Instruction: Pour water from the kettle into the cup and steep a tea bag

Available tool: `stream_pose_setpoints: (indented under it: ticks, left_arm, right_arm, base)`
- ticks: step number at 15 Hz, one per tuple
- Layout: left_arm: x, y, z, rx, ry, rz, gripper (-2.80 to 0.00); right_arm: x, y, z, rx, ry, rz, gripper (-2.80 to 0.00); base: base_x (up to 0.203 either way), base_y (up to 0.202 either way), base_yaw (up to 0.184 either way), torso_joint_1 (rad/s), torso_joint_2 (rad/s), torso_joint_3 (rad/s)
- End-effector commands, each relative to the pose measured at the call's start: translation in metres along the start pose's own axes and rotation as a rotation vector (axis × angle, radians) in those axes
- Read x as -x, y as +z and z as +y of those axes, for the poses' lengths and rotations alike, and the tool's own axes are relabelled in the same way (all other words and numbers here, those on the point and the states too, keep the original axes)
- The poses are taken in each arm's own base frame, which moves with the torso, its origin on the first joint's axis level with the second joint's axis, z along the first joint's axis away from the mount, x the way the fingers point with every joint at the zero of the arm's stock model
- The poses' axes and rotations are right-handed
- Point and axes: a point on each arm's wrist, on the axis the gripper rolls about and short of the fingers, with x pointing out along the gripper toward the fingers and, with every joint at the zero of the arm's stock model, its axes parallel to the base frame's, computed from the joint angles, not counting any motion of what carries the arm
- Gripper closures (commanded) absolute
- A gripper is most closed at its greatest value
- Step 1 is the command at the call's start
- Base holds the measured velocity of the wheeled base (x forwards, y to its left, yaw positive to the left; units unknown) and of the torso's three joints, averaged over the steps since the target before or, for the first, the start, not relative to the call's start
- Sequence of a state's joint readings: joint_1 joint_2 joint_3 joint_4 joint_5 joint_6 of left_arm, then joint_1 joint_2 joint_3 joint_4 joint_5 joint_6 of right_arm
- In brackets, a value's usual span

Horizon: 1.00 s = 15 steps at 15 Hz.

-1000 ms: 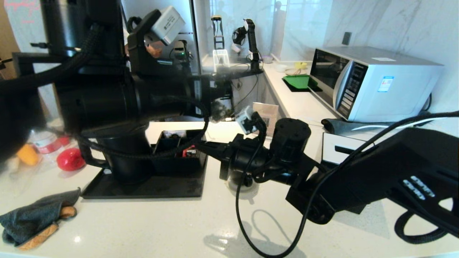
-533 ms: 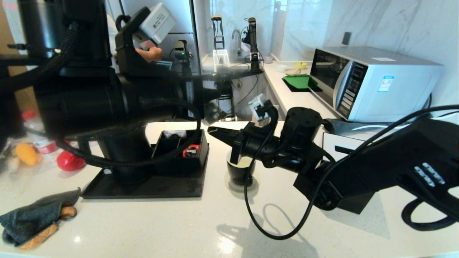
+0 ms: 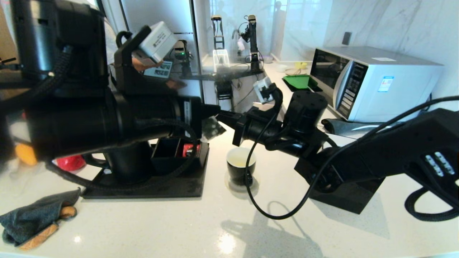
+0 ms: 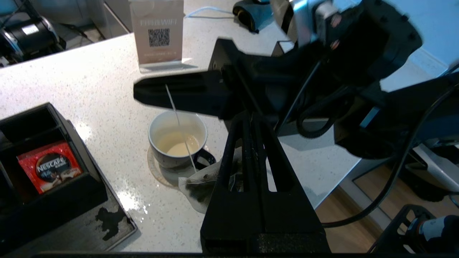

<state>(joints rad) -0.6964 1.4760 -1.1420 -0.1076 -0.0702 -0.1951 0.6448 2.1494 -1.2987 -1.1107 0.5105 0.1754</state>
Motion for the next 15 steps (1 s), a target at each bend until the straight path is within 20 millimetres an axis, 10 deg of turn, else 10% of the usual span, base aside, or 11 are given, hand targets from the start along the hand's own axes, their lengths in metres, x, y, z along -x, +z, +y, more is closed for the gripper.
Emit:
stream_pose_setpoints:
  ticks: [1,15]
  left_arm:
    - [0.000,-0.006,0.002,0.004,0.005,0.019,0.00]
    - [-0.013,-0.017,0.020,0.023,0.069,0.066,0.00]
  right_arm:
    - [-0.002,0.011,-0.004,0.017,-0.001,-0.027,0.00]
    - [0.001,0.031,0.001,0.033,0.006,-0.054,0.00]
  base:
    - [0.000,0.000,0.000,0.000,0.00,0.000]
    - [0.000,0.000,0.000,0.000,0.00,0.000]
